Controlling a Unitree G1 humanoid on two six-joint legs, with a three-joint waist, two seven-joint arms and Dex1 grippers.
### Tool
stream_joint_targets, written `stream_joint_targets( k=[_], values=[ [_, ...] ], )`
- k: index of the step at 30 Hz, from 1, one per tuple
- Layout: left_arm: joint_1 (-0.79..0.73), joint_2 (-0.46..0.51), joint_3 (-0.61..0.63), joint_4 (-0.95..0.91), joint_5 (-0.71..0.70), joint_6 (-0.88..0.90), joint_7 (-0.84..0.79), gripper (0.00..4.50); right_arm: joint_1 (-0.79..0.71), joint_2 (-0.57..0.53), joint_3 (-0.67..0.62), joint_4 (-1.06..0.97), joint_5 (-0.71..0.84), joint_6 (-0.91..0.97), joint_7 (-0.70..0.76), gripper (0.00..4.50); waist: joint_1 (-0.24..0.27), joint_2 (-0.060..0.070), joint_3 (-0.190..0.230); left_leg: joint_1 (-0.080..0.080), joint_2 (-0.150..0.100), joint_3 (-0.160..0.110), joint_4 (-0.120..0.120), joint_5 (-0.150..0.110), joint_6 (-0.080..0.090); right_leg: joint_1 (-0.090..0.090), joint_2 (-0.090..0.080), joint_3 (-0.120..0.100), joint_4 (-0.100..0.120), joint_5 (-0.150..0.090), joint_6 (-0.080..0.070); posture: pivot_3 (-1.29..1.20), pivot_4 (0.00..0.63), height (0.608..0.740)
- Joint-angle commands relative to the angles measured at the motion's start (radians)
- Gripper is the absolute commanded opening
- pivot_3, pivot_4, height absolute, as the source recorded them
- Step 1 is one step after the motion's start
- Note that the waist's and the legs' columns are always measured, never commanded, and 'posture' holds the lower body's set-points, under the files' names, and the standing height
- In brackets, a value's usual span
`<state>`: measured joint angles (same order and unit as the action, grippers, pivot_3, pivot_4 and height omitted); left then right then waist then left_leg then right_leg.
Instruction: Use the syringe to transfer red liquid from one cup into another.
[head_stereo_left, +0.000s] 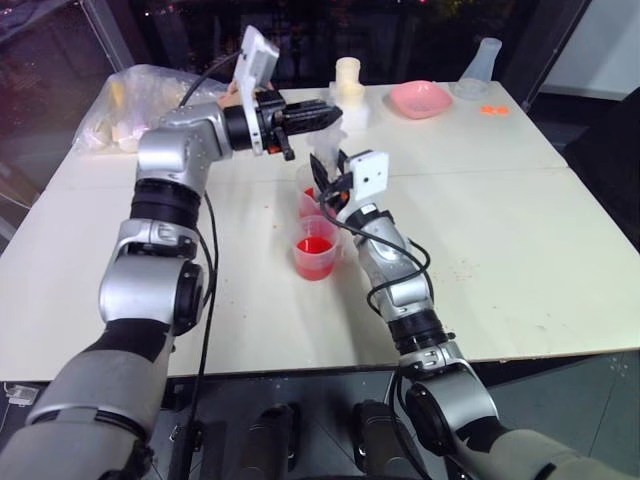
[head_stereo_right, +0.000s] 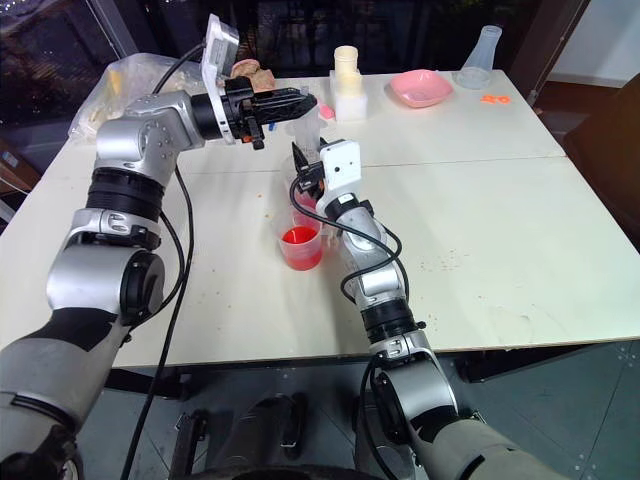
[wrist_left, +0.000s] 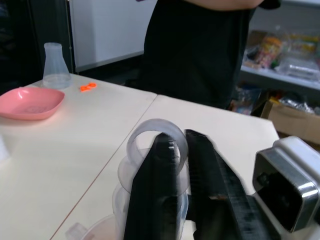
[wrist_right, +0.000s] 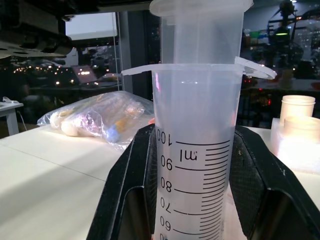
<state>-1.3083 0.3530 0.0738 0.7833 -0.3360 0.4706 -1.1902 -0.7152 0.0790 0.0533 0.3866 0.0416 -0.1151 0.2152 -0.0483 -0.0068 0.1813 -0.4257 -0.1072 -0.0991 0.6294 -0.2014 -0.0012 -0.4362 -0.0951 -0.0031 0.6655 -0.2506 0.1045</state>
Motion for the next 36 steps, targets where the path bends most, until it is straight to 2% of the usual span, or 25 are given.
stream_joint_targets(
  k=[1, 5, 8, 12, 18, 23, 27, 36],
  values=[
    [-0.047, 0.000, 0.025, -0.082, -0.039, -0.006, -0.001, 1.86, -0.008, 0.019, 0.048, -0.020, -0.012, 0.017, 0.021, 1.36, 0.001, 0.000, 0.000, 0.000, 0.000, 0.000, 0.000, 0.000, 0.000, 0.000, 0.000, 0.000, 0.000, 0.000, 0.000, 0.00, 0.150, 0.740],
    [-0.029, 0.023, 0.033, -0.106, -0.041, 0.000, -0.006, 2.85, -0.014, 0.013, 0.041, -0.050, -0.008, 0.030, 0.019, 1.36, 0.000, 0.000, 0.000, 0.000, 0.000, 0.000, 0.000, 0.000, 0.000, 0.000, 0.000, 0.000, 0.000, 0.000, 0.000, 0.00, 0.150, 0.740],
    [-0.017, 0.055, 0.065, -0.110, -0.054, 0.026, 0.017, 2.85, -0.021, 0.008, 0.033, -0.077, -0.006, 0.043, 0.012, 1.36, -0.003, 0.000, 0.000, 0.000, 0.000, 0.000, 0.000, 0.000, 0.000, 0.000, 0.000, 0.000, 0.000, 0.000, 0.000, 0.00, 0.150, 0.740],
    [0.022, 0.137, 0.097, -0.128, -0.078, 0.078, 0.023, 2.85, -0.027, 0.001, 0.025, -0.131, 0.003, 0.071, 0.007, 1.36, -0.020, 0.000, 0.000, 0.000, 0.000, 0.000, 0.000, 0.000, 0.000, -0.001, 0.000, 0.000, 0.001, 0.000, 0.000, 0.00, 0.150, 0.740],
    [0.065, 0.248, 0.163, -0.173, -0.133, 0.184, 0.057, 2.85, -0.042, -0.013, 0.011, -0.199, 0.020, 0.115, 0.004, 1.36, -0.021, 0.000, 0.000, 0.000, 0.000, -0.001, -0.001, 0.000, -0.001, -0.001, 0.000, 0.000, 0.001, 0.000, 0.000, 0.00, 0.150, 0.740],
    [0.122, 0.328, 0.151, -0.187, -0.107, 0.156, 0.057, 2.85, -0.055, -0.031, 0.003, -0.284, 0.038, 0.166, 0.010, 1.36, -0.020, 0.000, 0.000, 0.000, 0.000, -0.001, 0.000, 0.001, -0.001, -0.001, 0.000, 0.000, 0.001, 0.000, 0.000, 0.00, 0.150, 0.740],
    [0.129, 0.339, 0.145, -0.181, -0.108, 0.149, 0.062, 2.85, -0.062, -0.047, -0.003, -0.414, 0.084, 0.267, 0.026, 1.36, -0.015, 0.000, 0.000, 0.000, 0.000, -0.001, 0.000, 0.000, -0.001, -0.001, 0.000, 0.000, 0.001, 0.000, 0.000, 0.00, 0.150, 0.740],
    [0.107, 0.278, 0.117, -0.191, -0.113, 0.155, 0.087, 2.85, -0.044, -0.096, -0.025, -0.758, 0.317, 0.640, 0.076, 1.36, -0.011, 0.000, 0.000, 0.000, 0.000, -0.001, 0.000, 0.000, 0.000, -0.001, 0.000, 0.000, 0.001, 0.000, 0.000, 0.00, 0.150, 0.740]
  ],
)
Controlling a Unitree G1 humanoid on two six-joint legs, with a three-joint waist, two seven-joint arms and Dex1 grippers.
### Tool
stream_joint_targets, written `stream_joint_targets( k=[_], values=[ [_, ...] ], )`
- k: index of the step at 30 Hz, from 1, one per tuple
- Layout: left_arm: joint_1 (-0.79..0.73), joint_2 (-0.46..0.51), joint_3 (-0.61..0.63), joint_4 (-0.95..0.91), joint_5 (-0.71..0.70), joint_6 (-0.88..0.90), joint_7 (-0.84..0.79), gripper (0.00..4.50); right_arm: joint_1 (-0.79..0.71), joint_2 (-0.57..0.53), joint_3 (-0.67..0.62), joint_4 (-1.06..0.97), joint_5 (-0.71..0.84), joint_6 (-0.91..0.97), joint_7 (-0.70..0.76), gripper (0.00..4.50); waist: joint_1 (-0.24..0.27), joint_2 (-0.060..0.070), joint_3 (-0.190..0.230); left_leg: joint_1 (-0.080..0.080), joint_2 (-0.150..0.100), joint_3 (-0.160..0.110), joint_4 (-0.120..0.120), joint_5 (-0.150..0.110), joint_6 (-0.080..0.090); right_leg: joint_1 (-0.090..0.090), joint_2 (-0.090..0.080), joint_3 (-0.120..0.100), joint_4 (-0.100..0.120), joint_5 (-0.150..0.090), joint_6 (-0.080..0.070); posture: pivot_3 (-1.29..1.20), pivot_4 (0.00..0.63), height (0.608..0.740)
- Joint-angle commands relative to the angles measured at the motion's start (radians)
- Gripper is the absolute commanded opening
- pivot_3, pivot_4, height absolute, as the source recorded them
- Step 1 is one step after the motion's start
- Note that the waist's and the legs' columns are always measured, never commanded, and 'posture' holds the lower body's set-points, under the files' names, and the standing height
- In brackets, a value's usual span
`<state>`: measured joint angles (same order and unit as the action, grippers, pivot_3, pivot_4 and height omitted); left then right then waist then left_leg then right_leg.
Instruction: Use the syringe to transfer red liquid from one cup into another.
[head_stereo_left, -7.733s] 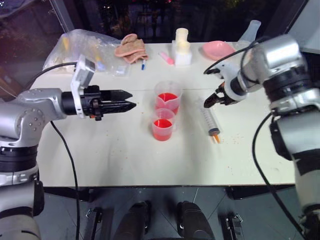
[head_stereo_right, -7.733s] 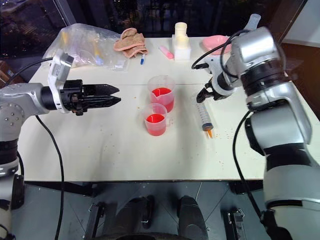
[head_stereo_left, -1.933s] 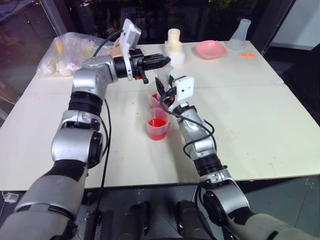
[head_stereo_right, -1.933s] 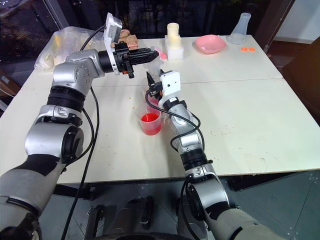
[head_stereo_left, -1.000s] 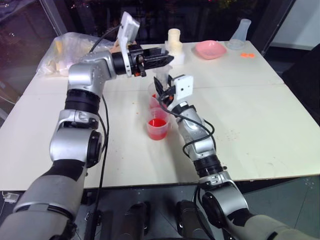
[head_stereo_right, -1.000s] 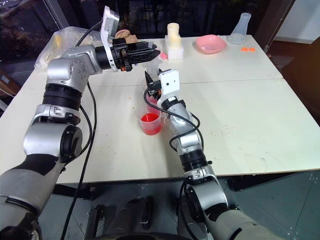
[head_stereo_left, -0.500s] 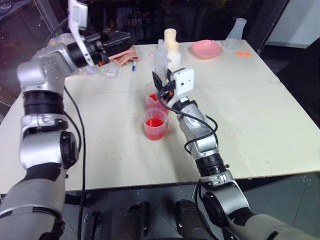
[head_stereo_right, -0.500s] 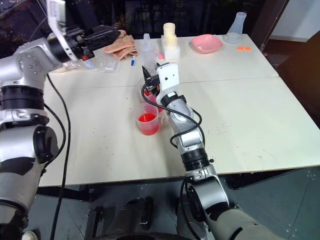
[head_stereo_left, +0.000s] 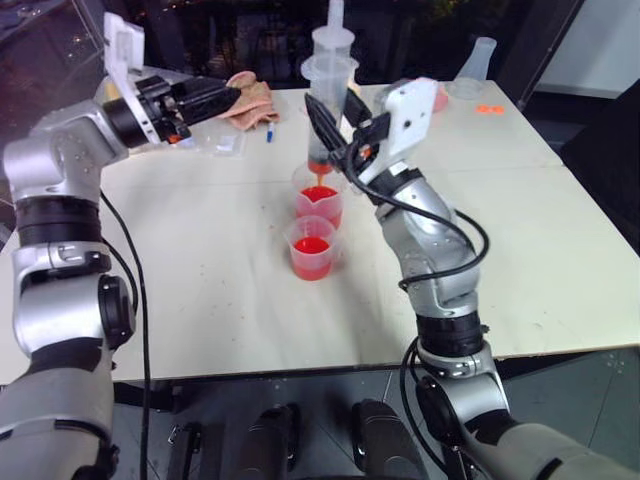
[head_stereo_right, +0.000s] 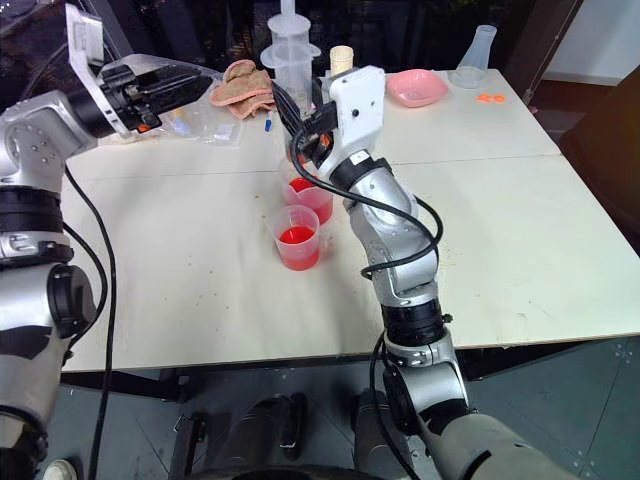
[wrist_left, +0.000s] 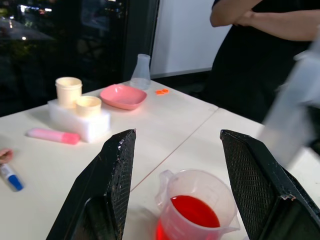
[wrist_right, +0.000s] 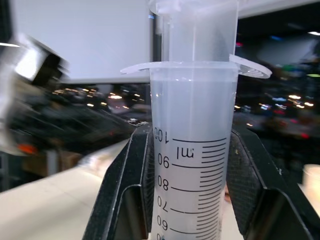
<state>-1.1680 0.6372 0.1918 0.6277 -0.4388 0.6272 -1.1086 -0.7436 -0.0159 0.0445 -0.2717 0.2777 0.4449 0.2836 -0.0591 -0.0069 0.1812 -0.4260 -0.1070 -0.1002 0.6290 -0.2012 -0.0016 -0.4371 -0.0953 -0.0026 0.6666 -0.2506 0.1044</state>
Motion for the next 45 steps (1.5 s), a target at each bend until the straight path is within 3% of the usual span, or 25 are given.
stream_joint_targets(
  k=[1, 6, 14, 22, 45],
  values=[
    [-0.040, -0.014, -0.002, -0.038, -0.015, 0.006, 0.009, 2.85, -0.013, -0.002, -0.019, -0.118, 0.103, 0.106, 0.006, 1.36, 0.001, 0.000, 0.000, 0.000, 0.000, 0.000, 0.000, 0.000, 0.000, 0.000, 0.000, 0.000, 0.000, 0.000, 0.000, 0.00, 0.150, 0.740],
    [-0.056, -0.055, -0.015, -0.116, -0.050, 0.080, 0.022, 2.85, 0.015, 0.002, -0.036, -0.164, 0.221, 0.192, 0.018, 1.36, 0.001, 0.000, 0.000, 0.000, 0.000, 0.000, 0.000, 0.000, 0.000, 0.000, 0.000, 0.000, 0.000, 0.000, 0.000, 0.00, 0.150, 0.740],
    [-0.108, -0.033, -0.007, -0.194, -0.133, 0.256, -0.001, 2.85, 0.141, -0.052, 0.067, -0.140, 0.138, 0.072, 0.080, 1.36, -0.001, 0.000, 0.000, 0.000, 0.000, 0.001, 0.000, 0.000, 0.000, 0.000, 0.000, 0.000, 0.000, 0.000, 0.000, 0.00, 0.150, 0.740],
    [-0.087, 0.014, -0.030, -0.256, -0.187, 0.335, -0.074, 2.85, 0.168, -0.056, 0.098, -0.105, 0.078, -0.016, 0.092, 1.36, -0.002, 0.000, 0.000, 0.000, 0.000, 0.001, 0.000, 0.000, 0.000, 0.000, 0.000, 0.000, 0.000, 0.000, 0.000, 0.00, 0.150, 0.740],
    [-0.069, 0.042, -0.126, -0.175, -0.129, 0.192, -0.223, 2.85, 0.187, -0.069, 0.113, -0.033, 0.009, -0.096, 0.113, 1.36, 0.013, 0.000, 0.000, 0.000, 0.000, 0.001, 0.000, 0.000, 0.000, 0.001, 0.000, 0.000, -0.001, 0.000, 0.000, 0.00, 0.150, 0.740]
  ],
)
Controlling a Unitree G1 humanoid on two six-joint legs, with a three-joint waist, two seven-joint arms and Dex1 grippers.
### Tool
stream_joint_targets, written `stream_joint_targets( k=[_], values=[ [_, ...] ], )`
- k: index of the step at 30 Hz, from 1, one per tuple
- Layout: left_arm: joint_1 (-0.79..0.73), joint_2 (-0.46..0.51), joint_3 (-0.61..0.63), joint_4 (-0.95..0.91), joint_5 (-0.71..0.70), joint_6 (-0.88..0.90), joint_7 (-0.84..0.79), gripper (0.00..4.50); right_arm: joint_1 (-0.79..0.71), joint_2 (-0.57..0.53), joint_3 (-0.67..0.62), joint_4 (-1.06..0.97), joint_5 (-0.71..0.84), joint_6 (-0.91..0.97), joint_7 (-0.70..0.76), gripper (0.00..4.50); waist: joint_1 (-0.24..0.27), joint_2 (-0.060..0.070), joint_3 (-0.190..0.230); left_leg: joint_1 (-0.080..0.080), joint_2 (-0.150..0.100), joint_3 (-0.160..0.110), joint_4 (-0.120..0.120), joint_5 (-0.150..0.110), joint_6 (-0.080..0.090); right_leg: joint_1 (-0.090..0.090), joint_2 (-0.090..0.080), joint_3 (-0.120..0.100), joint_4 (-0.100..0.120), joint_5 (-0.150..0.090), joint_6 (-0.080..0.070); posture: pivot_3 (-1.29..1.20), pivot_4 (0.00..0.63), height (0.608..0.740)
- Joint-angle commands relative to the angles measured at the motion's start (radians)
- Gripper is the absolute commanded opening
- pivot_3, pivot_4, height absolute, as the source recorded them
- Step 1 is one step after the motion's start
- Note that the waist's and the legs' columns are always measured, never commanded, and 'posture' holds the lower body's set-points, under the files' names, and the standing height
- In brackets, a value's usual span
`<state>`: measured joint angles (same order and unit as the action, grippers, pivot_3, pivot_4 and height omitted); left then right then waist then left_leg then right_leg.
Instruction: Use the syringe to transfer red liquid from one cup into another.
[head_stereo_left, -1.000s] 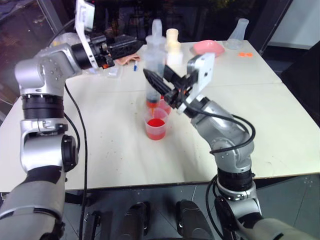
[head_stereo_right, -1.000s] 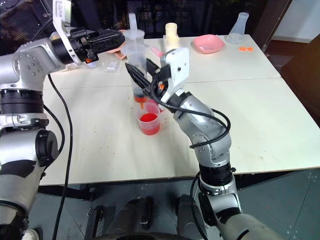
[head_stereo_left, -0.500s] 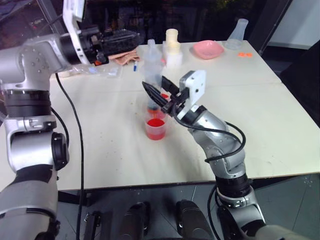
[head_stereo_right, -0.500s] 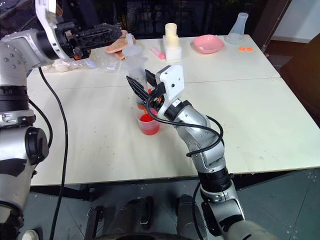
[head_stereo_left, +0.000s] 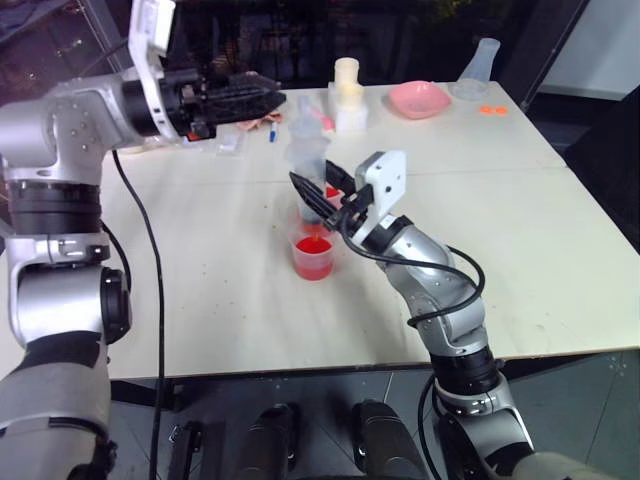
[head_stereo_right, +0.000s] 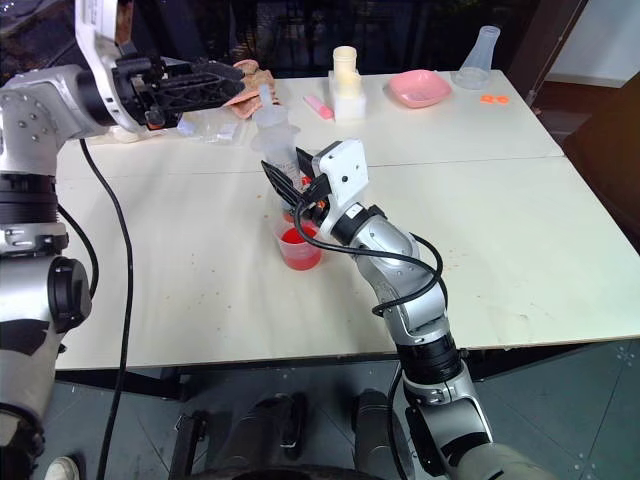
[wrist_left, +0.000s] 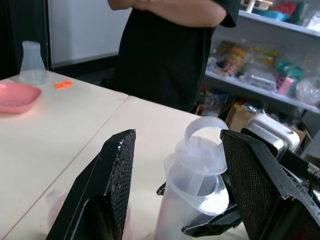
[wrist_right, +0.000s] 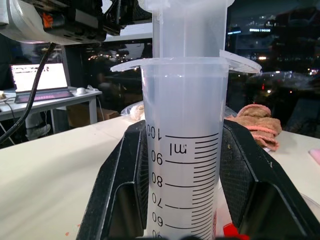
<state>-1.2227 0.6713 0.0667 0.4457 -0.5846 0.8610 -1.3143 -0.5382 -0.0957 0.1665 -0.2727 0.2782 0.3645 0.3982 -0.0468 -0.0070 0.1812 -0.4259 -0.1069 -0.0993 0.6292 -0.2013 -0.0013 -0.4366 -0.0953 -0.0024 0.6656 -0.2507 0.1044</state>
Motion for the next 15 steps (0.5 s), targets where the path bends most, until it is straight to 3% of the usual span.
stream_joint_targets(
  k=[1, 15],
  values=[
    [-0.017, 0.006, -0.007, 0.022, 0.028, -0.060, -0.019, 2.85, -0.021, 0.011, -0.009, -0.034, 0.007, -0.016, -0.002, 1.36, 0.002, 0.000, 0.000, 0.000, 0.000, 0.000, 0.000, 0.000, 0.000, 0.000, 0.000, 0.000, 0.000, 0.000, 0.000, 0.00, 0.150, 0.740],
    [-0.064, -0.084, -0.041, 0.092, 0.066, -0.127, -0.048, 2.85, -0.033, -0.016, -0.014, -0.033, -0.006, -0.014, 0.005, 1.36, 0.001, 0.000, 0.000, 0.000, 0.000, 0.000, 0.000, 0.000, 0.000, 0.001, 0.000, 0.000, 0.000, 0.000, 0.000, 0.00, 0.150, 0.740]
  ],
)
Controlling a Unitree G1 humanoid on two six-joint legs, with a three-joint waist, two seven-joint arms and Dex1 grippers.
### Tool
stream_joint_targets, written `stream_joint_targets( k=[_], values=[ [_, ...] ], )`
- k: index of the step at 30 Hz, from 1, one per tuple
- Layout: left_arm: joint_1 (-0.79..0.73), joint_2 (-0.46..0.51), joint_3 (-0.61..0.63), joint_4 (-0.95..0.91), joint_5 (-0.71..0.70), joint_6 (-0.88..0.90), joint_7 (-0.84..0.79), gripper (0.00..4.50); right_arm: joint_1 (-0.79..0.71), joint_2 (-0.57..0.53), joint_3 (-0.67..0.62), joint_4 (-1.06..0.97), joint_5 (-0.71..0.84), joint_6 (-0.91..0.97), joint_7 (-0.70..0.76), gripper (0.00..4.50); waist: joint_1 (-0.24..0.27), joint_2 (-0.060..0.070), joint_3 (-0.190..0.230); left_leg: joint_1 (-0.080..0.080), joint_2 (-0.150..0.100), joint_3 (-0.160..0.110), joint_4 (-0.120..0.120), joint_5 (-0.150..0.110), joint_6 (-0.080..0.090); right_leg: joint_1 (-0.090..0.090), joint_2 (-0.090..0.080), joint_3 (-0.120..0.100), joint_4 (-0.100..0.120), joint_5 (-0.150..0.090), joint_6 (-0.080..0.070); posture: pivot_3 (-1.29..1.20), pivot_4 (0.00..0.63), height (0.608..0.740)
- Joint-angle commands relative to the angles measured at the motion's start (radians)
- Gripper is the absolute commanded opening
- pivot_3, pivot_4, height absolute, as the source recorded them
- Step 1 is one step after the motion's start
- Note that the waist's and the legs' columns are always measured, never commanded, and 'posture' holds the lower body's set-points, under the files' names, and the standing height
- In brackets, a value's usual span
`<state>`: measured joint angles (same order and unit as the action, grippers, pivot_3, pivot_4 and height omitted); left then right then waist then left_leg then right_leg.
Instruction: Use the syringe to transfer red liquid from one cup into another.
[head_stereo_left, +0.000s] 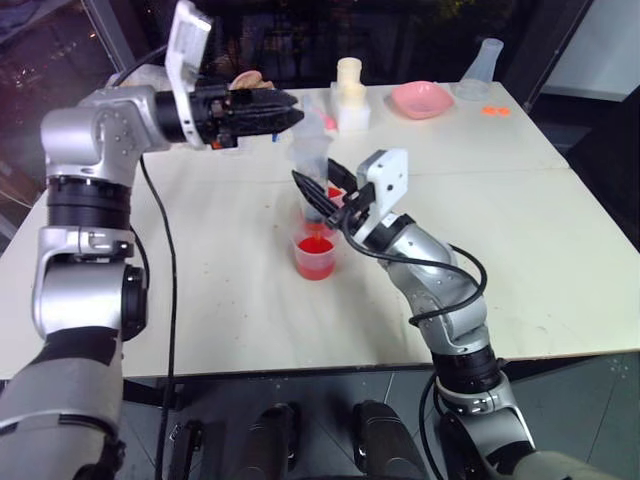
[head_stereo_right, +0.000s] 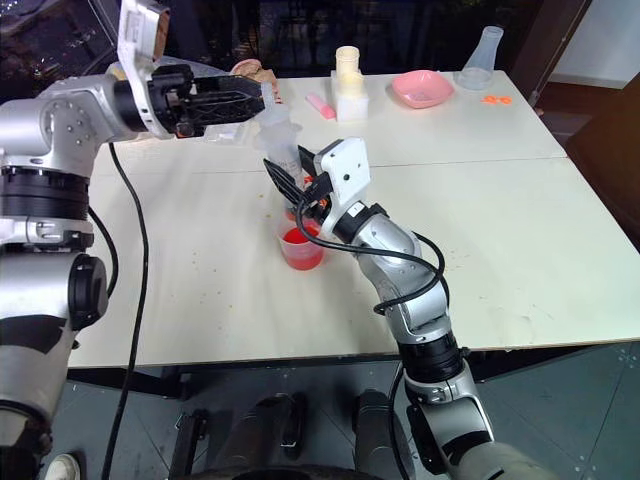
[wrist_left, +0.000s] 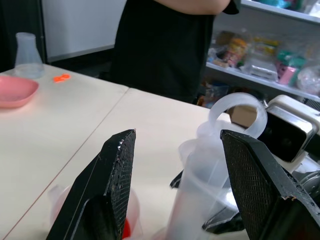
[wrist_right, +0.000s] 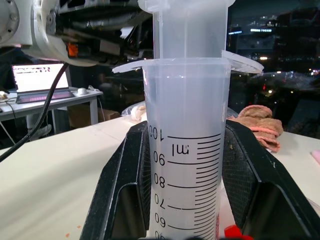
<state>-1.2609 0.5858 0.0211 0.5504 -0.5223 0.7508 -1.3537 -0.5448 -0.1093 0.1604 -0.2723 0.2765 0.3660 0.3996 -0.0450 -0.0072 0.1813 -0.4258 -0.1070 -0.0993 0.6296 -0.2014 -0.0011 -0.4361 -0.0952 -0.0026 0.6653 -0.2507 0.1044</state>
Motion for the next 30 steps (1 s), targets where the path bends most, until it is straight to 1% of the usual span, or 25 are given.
stream_joint_targets(
  k=[1, 7, 11, 14, 17, 20, 30],
  values=[
    [-0.030, -0.006, 0.003, -0.010, 0.005, -0.017, -0.009, 2.85, -0.026, -0.004, -0.006, -0.033, -0.005, -0.016, 0.004, 1.36, -0.001, 0.000, 0.000, 0.000, 0.000, 0.000, 0.000, 0.000, 0.000, 0.000, 0.000, 0.000, 0.000, 0.000, 0.000, 0.00, 0.150, 0.740],
    [-0.041, -0.060, -0.013, -0.004, 0.023, -0.036, 0.005, 2.85, -0.026, -0.005, -0.003, -0.028, -0.010, -0.017, 0.006, 1.36, 0.002, 0.000, 0.000, 0.000, 0.000, 0.000, 0.000, 0.000, 0.000, 0.000, 0.000, 0.000, 0.000, 0.000, 0.000, 0.00, 0.150, 0.740],
    [-0.037, -0.072, -0.021, -0.003, 0.032, -0.044, -0.009, 2.85, -0.029, -0.005, -0.004, -0.024, -0.014, -0.019, 0.008, 1.36, -0.001, 0.000, 0.000, 0.000, 0.000, 0.000, 0.000, 0.000, 0.000, 0.000, 0.000, 0.000, 0.000, 0.000, 0.000, 0.00, 0.150, 0.740],
    [-0.033, -0.079, -0.027, -0.009, 0.034, -0.037, -0.022, 2.03, -0.030, -0.008, -0.006, -0.025, -0.014, -0.017, 0.011, 1.36, 0.001, 0.000, 0.000, 0.000, 0.000, 0.000, 0.000, 0.000, 0.000, 0.000, 0.000, 0.000, 0.000, 0.000, 0.000, 0.00, 0.150, 0.740],
    [-0.029, -0.084, -0.030, -0.015, 0.037, -0.034, -0.028, 1.10, -0.034, -0.009, -0.008, -0.020, -0.013, -0.016, 0.014, 1.36, 0.001, 0.000, 0.000, 0.000, 0.000, 0.000, 0.000, 0.000, 0.000, 0.000, 0.000, 0.000, 0.000, 0.000, 0.000, 0.00, 0.150, 0.740],
    [-0.026, -0.084, -0.039, -0.021, 0.049, -0.037, -0.029, 0.32, -0.037, -0.008, -0.011, -0.020, -0.010, -0.012, 0.017, 1.36, -0.001, 0.000, 0.000, 0.000, 0.000, 0.000, 0.000, 0.000, 0.000, 0.000, 0.000, 0.000, 0.000, 0.000, 0.000, 0.00, 0.150, 0.740],
    [-0.013, -0.090, -0.052, -0.039, 0.069, -0.029, -0.043, 0.32, -0.061, 0.017, -0.045, -0.049, 0.055, 0.068, 0.002, 1.36, 0.000, 0.000, 0.000, 0.000, 0.000, 0.000, 0.000, 0.000, 0.000, 0.000, 0.000, 0.000, 0.000, 0.000, 0.000, 0.00, 0.150, 0.740]
  ],
)
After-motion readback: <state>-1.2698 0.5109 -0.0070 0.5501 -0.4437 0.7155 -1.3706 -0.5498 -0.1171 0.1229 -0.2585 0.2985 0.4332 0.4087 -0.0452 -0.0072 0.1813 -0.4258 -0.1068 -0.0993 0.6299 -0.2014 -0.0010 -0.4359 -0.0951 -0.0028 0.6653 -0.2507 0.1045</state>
